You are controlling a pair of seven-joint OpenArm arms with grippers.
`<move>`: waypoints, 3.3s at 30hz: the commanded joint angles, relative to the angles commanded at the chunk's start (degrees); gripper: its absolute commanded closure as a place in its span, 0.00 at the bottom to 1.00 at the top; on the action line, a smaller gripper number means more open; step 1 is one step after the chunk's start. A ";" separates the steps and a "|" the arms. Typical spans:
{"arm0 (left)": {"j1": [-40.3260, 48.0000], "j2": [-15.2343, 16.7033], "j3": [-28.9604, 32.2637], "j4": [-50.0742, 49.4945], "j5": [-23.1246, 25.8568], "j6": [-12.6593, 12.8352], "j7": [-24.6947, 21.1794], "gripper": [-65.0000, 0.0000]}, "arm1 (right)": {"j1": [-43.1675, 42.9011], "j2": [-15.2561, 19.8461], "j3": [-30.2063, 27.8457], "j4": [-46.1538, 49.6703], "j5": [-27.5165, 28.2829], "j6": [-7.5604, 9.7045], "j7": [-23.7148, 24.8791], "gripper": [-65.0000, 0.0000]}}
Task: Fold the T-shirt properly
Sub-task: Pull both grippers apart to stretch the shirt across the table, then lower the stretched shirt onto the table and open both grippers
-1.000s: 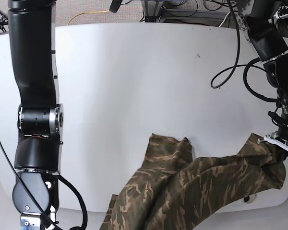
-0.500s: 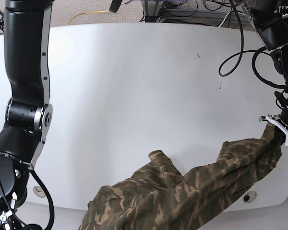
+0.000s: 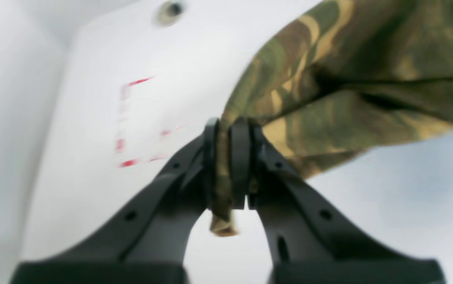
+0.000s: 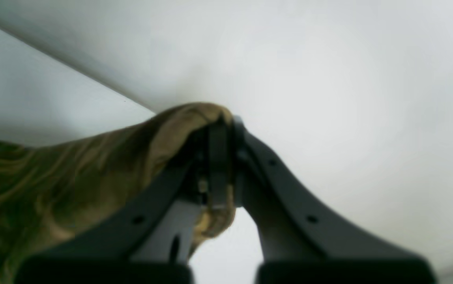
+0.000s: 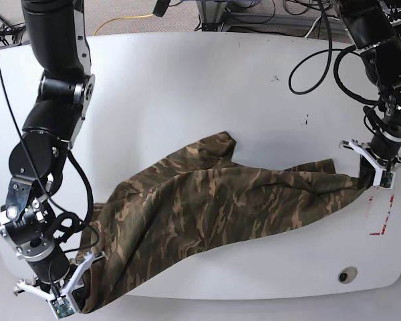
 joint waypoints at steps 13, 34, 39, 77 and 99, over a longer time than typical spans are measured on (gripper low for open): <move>14.07 1.14 -5.45 5.27 0.00 0.00 0.00 0.99 | -21.10 -0.97 10.20 6.95 0.00 6.81 0.35 1.00; 20.92 1.05 -7.82 -2.46 0.00 0.00 -0.09 0.99 | -40.88 -7.30 20.22 2.29 0.09 6.81 0.53 1.00; 20.92 0.70 -7.91 -4.92 0.00 0.00 -0.18 0.99 | -44.13 -8.44 20.57 1.85 0.09 6.81 0.53 1.00; 20.75 -1.49 -9.41 0.53 -0.09 0.00 -1.49 0.43 | -41.05 -4.75 36.13 8.53 41.85 6.81 -29.45 0.36; 17.23 -1.41 -9.32 0.44 0.09 0.00 -1.41 0.43 | -26.37 -5.63 23.74 -9.67 32.70 6.81 -27.08 0.37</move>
